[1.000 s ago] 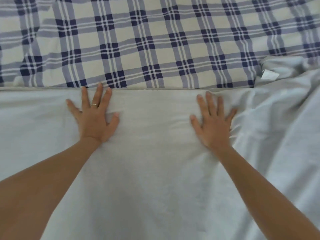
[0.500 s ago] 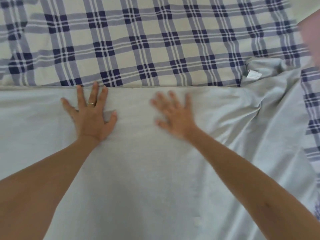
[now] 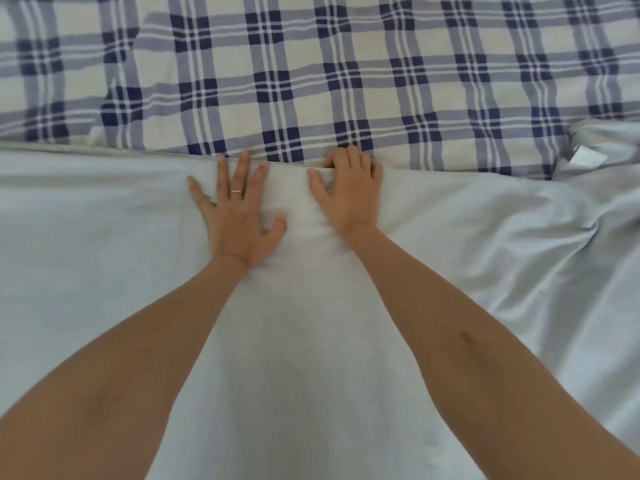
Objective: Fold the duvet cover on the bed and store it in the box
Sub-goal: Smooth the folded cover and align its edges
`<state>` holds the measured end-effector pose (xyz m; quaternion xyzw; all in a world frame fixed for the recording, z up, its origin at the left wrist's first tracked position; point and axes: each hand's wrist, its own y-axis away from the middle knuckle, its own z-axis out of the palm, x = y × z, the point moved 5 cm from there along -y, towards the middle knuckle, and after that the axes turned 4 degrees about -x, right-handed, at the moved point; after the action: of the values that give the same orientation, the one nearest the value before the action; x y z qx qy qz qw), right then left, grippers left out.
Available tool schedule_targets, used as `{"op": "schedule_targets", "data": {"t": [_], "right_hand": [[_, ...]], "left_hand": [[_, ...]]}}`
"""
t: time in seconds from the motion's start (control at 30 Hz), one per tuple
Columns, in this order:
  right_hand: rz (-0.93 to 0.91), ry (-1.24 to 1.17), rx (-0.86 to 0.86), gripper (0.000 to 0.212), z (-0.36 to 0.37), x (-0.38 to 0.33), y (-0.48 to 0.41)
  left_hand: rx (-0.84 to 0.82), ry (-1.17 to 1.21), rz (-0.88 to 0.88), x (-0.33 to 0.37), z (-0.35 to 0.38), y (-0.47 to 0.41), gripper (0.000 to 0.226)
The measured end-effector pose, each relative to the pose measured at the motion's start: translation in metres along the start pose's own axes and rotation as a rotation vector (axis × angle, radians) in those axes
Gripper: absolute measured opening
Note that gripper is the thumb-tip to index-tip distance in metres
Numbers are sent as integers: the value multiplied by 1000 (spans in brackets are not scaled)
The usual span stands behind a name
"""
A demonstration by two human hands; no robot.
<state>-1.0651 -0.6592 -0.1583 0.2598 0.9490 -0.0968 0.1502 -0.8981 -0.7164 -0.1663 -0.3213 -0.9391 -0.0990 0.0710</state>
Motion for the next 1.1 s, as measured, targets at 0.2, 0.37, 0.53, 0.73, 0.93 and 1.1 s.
{"op": "schedule_targets", "data": {"t": [0.2,0.37,0.53,0.73,0.93,1.1], "right_hand": [[5,16,71,26,4,1,-4],[1,-6,19,30,2,-2,-2],[7,20,6,38,2,-4,-7],[-15,37,9,39,5,-2,-5],[24,26,-47,40,5,-6,0],[84,-61,-262,63,5,-63,37]], "left_hand": [[58,7,-23,6,5,78,82],[-396,32,687,77,34,258,81],[-194,105,513,20,-1,195,52],[-181,-157,-177,-85,3,132,70],[-194,-171,-170,-87,5,136,70],[-176,-173,-156,-90,3,133,70]]}}
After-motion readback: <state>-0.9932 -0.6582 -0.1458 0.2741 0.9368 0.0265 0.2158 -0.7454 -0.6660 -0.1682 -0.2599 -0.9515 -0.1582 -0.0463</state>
